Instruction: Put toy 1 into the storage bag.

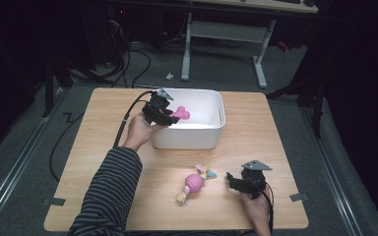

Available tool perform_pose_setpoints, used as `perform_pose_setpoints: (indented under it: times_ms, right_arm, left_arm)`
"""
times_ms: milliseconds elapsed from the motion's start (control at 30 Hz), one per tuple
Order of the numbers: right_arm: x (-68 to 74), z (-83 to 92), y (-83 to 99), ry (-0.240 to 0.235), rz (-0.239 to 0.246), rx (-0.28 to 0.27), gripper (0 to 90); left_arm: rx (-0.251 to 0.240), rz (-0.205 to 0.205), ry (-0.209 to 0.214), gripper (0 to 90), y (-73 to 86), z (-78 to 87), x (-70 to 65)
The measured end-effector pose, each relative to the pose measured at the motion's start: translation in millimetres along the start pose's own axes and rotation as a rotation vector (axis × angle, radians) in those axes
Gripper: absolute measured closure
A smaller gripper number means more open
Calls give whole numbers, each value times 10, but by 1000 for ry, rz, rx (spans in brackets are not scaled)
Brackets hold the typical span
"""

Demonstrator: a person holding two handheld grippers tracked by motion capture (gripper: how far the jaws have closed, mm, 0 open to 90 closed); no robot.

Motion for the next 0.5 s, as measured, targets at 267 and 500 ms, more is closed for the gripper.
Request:
perform_pose_setpoints:
  times_ms: [267, 500]
  right_arm:
    - [1, 0, -1, -1, 1, 0, 254]
    - [4, 0, -1, -2, 0, 0, 254]
  left_arm:
    - [-23, -16, -4, 543, -25, 65, -46]
    - [-78, -24, -9, 453, -68, 170, -109]
Point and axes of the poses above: each handheld gripper's, and its own axes: z roughly backward along the jaws, y roughly out of its underside, x roughly to its left, the point moved 7 cm from there along -z, roughly forward along the jaws, and after that the axes turned 14 degrees about z, right-handed, at the moved point
